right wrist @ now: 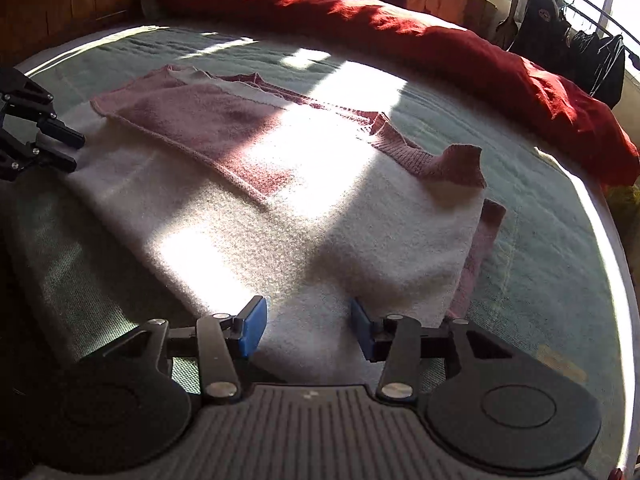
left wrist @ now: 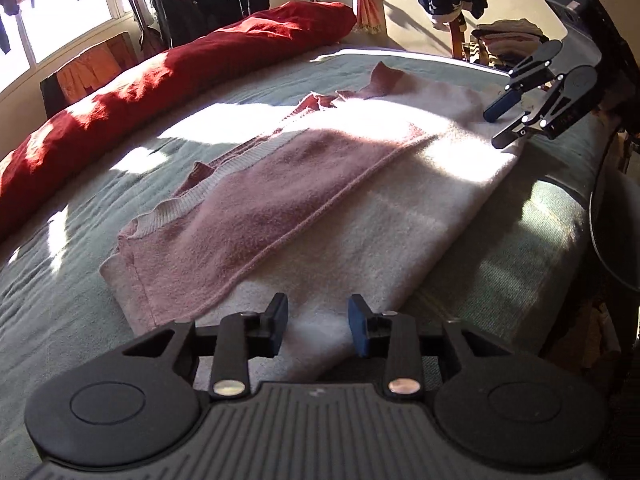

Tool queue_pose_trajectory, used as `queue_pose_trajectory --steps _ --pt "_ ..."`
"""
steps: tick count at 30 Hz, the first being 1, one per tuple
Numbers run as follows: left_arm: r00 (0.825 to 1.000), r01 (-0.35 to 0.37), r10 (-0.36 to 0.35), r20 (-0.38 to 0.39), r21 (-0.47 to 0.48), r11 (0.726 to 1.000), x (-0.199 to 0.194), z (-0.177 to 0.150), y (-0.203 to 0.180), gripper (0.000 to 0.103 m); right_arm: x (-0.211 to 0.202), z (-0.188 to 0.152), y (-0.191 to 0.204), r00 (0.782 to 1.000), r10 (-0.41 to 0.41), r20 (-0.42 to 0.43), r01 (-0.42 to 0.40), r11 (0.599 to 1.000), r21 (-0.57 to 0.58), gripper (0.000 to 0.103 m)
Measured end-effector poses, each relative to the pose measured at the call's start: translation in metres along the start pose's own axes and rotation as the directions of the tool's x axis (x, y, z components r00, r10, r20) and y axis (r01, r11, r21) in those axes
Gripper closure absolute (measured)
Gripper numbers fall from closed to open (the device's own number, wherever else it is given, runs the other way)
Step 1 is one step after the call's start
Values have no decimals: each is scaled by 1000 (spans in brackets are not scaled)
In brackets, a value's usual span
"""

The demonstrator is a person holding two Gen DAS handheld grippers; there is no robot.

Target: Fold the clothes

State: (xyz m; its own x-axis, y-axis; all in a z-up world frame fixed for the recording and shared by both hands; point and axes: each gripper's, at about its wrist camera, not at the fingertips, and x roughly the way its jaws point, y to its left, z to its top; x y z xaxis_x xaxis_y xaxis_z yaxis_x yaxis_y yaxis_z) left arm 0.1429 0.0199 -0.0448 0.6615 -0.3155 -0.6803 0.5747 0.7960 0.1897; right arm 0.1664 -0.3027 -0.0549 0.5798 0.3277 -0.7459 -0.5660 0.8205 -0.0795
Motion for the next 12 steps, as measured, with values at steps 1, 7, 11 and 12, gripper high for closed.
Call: queue_pose_trajectory --steps 1,7,11,12 --pt "1000 -17 18 21 -16 1000 -4 5 6 47 -5 5 -3 1000 5 29 -5 1000 28 43" --pt "1000 -6 10 16 -229 973 9 0 35 45 5 13 -16 995 -17 96 2 989 149 33" --pt "999 -12 2 -33 -303 953 14 -32 37 43 20 -13 -17 997 -13 75 -3 978 209 32" --pt "1000 -6 -2 -27 -323 946 9 -33 39 42 17 -15 -17 996 -20 87 0 975 223 31"
